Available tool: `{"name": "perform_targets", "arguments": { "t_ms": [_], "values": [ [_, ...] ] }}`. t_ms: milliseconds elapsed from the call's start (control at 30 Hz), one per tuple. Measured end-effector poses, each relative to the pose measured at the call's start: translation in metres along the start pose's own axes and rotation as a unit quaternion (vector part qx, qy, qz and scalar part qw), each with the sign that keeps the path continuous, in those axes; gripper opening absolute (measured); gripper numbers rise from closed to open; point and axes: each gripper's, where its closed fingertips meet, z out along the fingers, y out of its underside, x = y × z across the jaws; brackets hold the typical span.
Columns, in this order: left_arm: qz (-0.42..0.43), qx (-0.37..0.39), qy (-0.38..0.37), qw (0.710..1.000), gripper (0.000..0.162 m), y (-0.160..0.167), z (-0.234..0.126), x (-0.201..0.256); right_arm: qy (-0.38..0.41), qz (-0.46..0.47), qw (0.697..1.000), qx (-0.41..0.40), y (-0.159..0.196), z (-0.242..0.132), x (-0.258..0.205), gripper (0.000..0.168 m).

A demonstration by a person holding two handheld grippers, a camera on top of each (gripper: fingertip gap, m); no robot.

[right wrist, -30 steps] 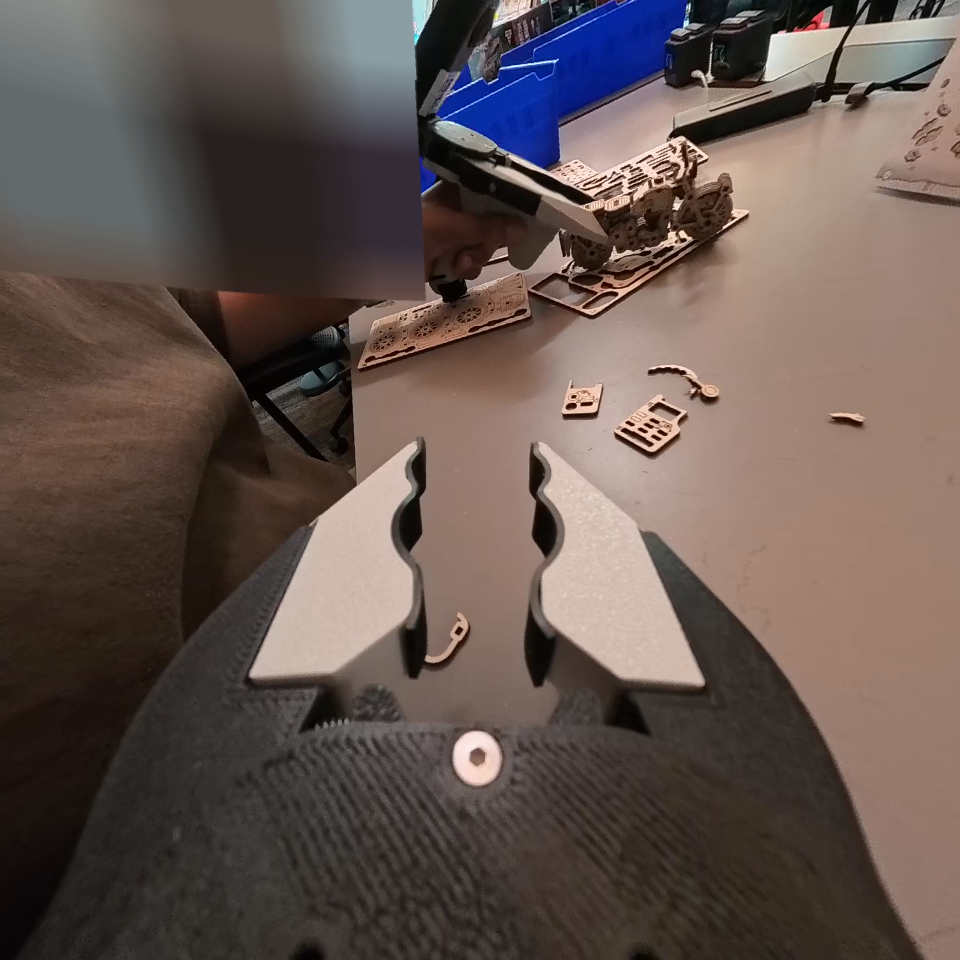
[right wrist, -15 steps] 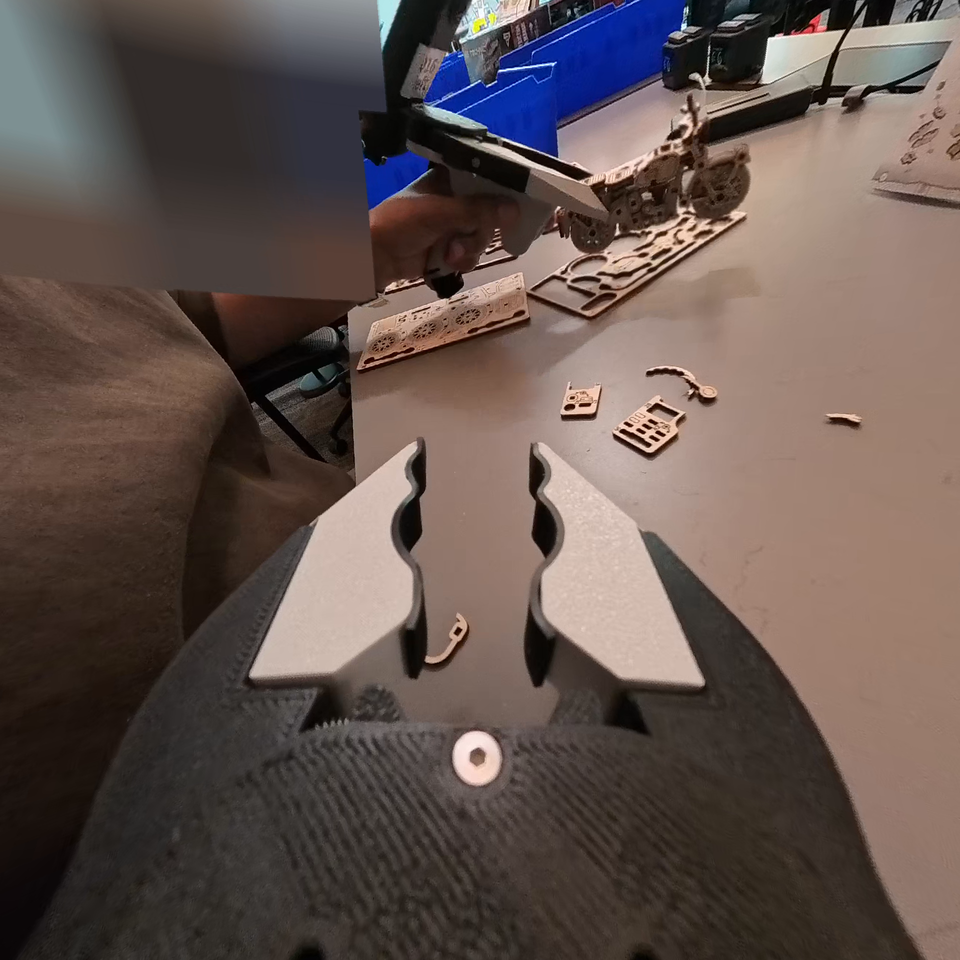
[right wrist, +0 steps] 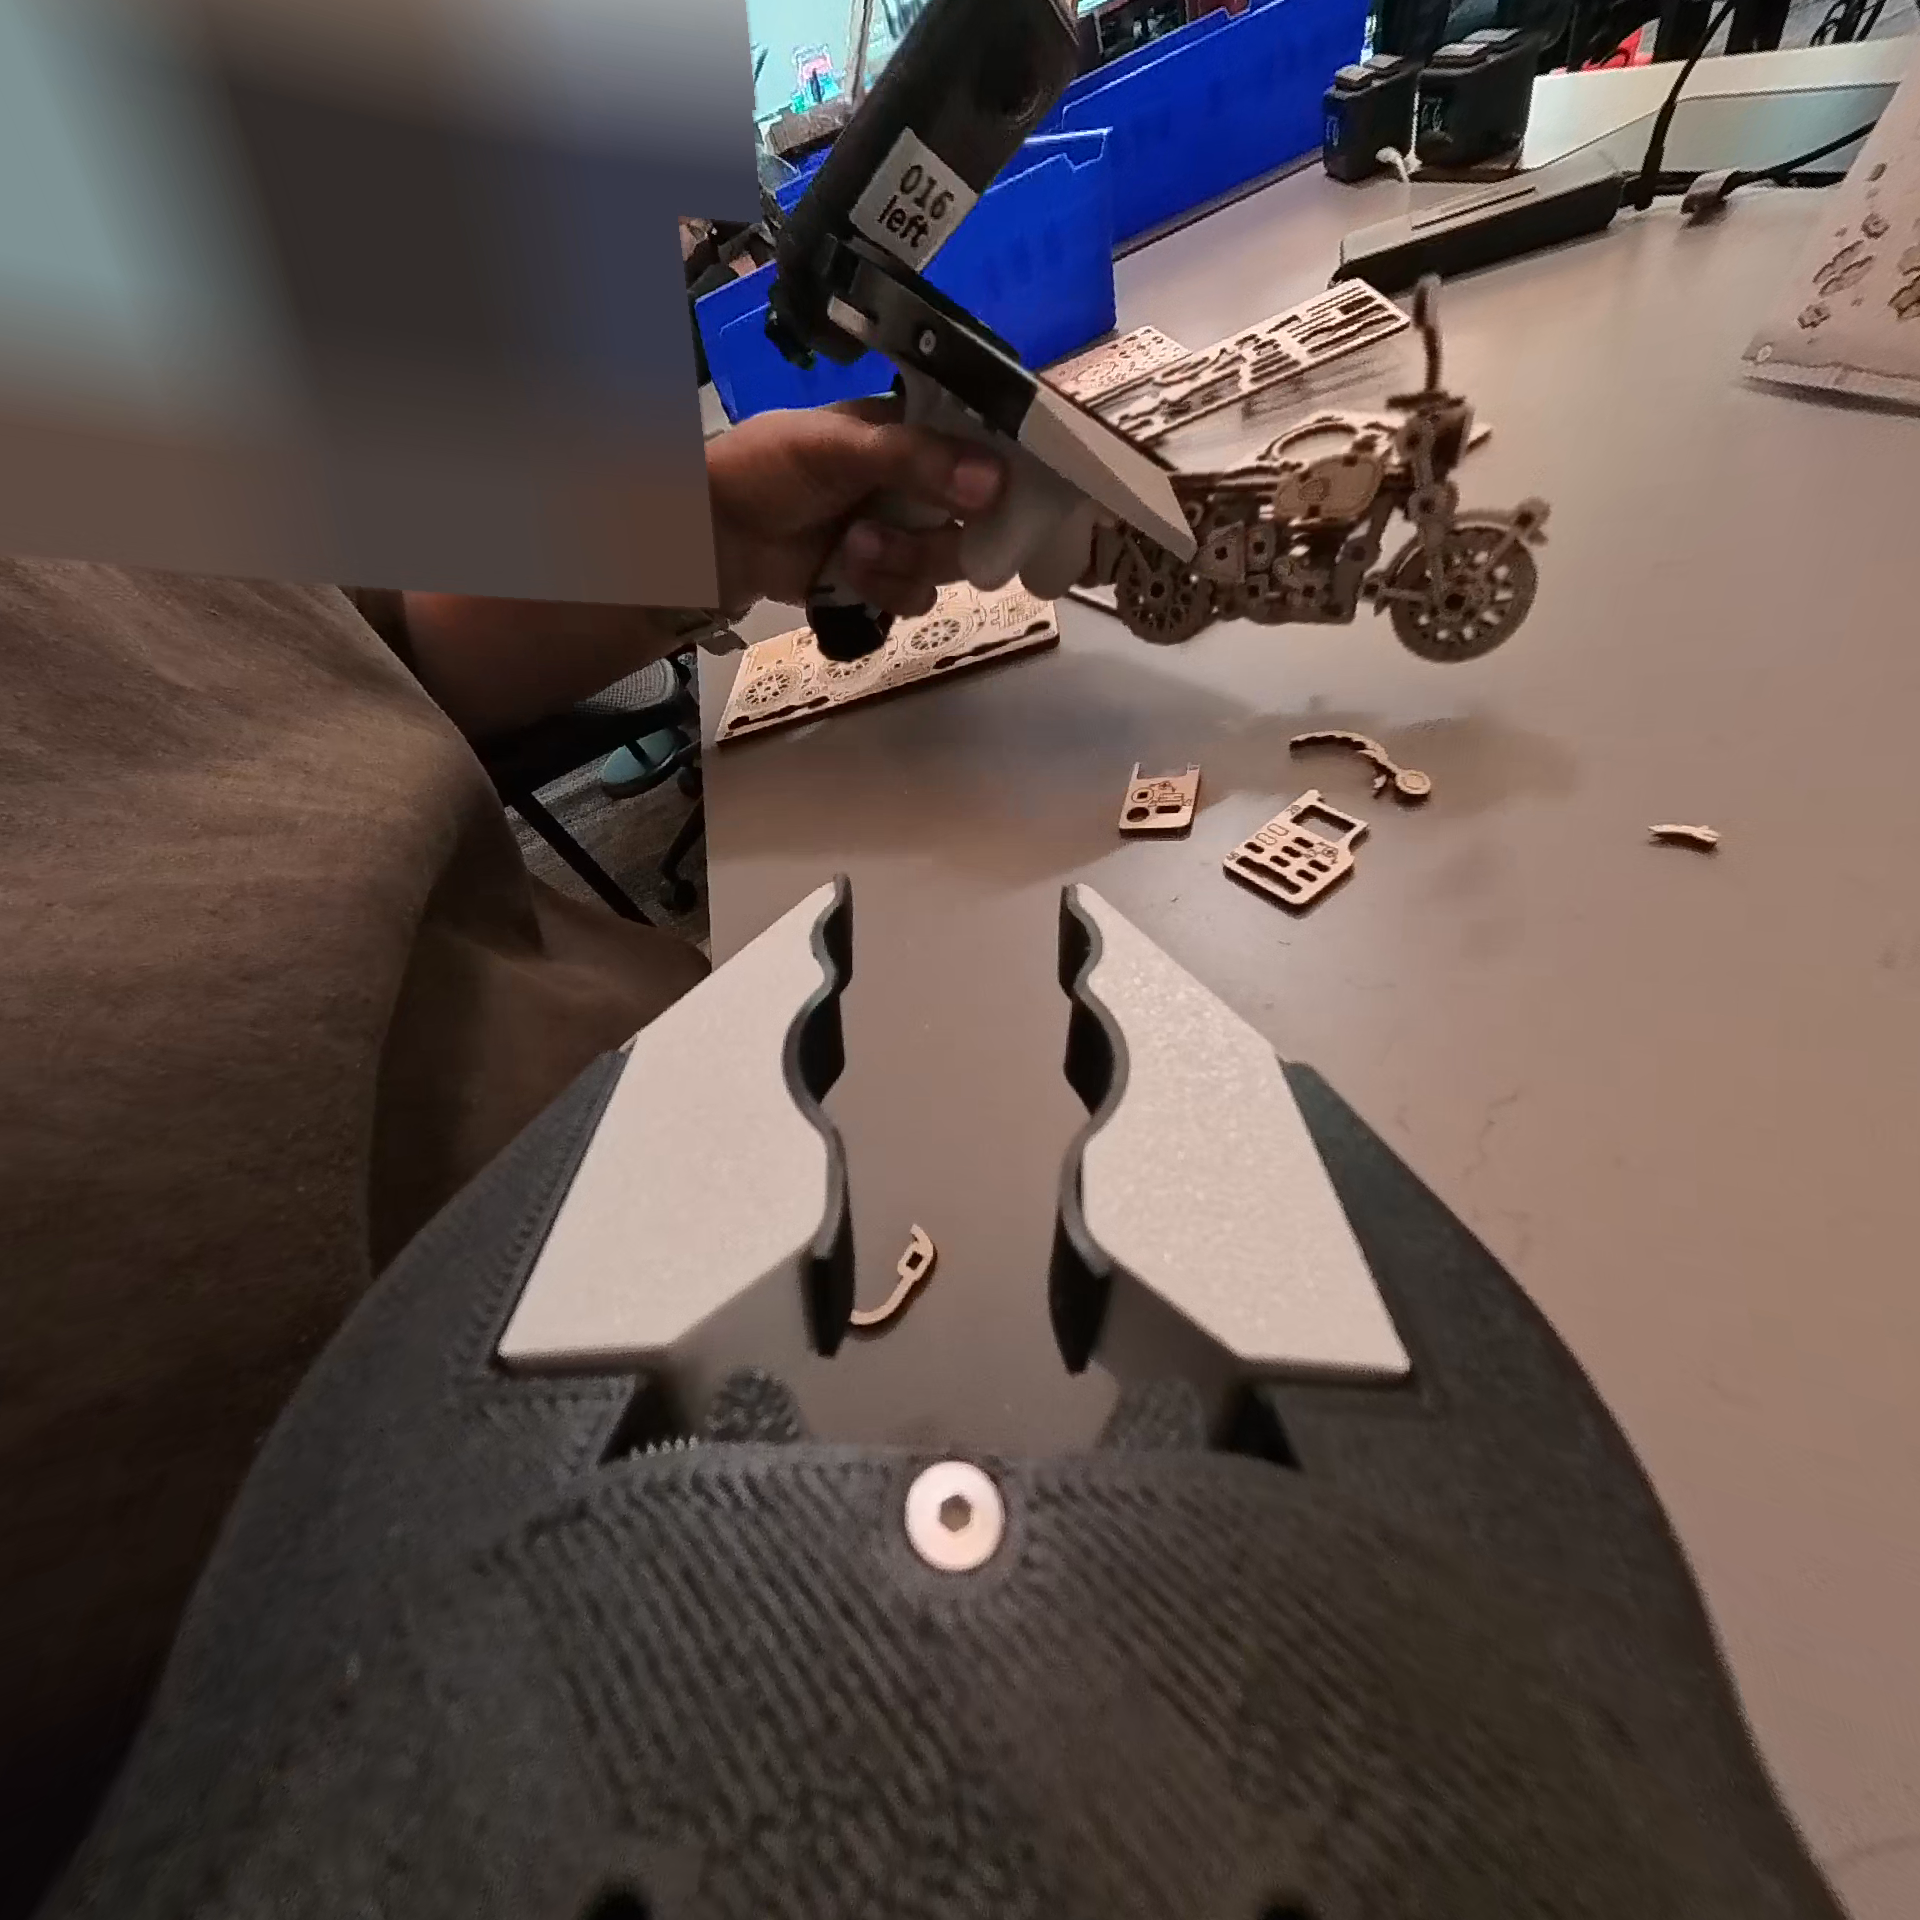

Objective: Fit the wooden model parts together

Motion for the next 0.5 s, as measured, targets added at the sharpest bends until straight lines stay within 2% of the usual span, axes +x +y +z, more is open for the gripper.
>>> {"name": "perform_targets", "arguments": {
  "t_ms": [300, 500],
  "values": [
    [0.03, -0.014, 0.002, 0.999, 0.024, 0.008, 0.007, 0.004, 0.001, 0.001, 1.0, -0.005, 0.002, 0.002, 0.0, 0.039],
    [0.103, -0.017, 0.081, 0.991, 0.024, 0.01, 0.004, 0.045, 0.02, -0.005, 1.0, -0.001, -0.001, -0.002, 0.007, 0.037]
  ]
}}
